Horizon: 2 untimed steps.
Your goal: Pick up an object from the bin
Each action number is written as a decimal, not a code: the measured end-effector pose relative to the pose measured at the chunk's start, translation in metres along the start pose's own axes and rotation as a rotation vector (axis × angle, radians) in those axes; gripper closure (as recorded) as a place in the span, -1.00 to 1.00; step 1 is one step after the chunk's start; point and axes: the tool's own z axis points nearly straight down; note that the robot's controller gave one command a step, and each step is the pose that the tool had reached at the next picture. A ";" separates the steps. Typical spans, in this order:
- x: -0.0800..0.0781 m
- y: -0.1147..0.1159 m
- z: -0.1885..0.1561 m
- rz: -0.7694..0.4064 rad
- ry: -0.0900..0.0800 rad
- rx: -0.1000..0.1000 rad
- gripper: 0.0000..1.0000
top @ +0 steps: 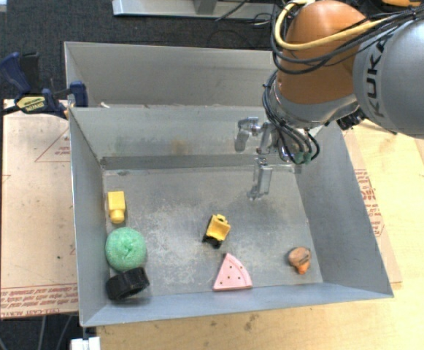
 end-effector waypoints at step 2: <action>0.013 -0.001 0.017 -0.080 -0.014 0.000 -1.00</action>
Offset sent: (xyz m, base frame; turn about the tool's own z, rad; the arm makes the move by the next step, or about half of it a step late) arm -0.0677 -0.0067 -0.1026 -0.3596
